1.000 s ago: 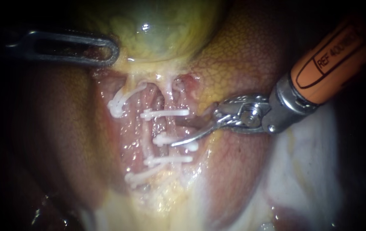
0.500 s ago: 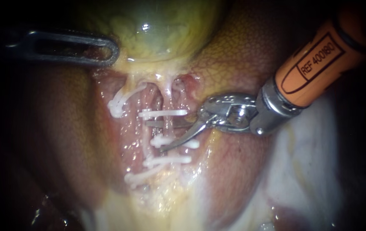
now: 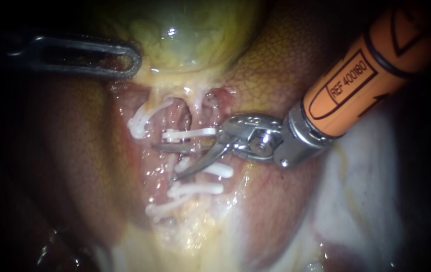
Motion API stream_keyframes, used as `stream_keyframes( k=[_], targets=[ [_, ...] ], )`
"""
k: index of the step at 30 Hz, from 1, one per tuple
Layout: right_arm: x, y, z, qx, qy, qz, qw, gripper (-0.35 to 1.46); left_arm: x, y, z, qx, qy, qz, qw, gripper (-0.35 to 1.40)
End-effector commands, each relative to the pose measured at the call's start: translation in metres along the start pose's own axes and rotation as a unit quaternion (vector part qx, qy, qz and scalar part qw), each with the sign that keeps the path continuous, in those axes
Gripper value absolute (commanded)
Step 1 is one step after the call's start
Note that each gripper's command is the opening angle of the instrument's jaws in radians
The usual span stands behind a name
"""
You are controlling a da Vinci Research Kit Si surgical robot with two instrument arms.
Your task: Go to the cutting position right tube
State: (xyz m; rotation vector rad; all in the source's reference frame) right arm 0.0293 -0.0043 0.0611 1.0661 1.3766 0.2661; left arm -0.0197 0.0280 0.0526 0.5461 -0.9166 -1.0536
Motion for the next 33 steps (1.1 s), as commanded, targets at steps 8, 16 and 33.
stream_keyframes(
  k=[8,16,33],
  targets=[
    [0.0005,-0.0007,0.0006,0.003,0.009,-0.005,0.9999,0.91,0.0,0.0,0.0,0.0,0.0,0.0,1.0,-0.35],
    [0.0025,-0.0033,0.001,0.011,0.011,-0.003,0.9999,1.04,0.0,0.0001,-0.0002,0.0,0.0,0.0,1.0,-0.35],
    [0.0039,-0.004,0.0008,0.003,0.019,-0.008,0.9998,1.09,0.0,0.0001,-0.0002,0.0,0.0,0.0,1.0,-0.35]
  ],
)
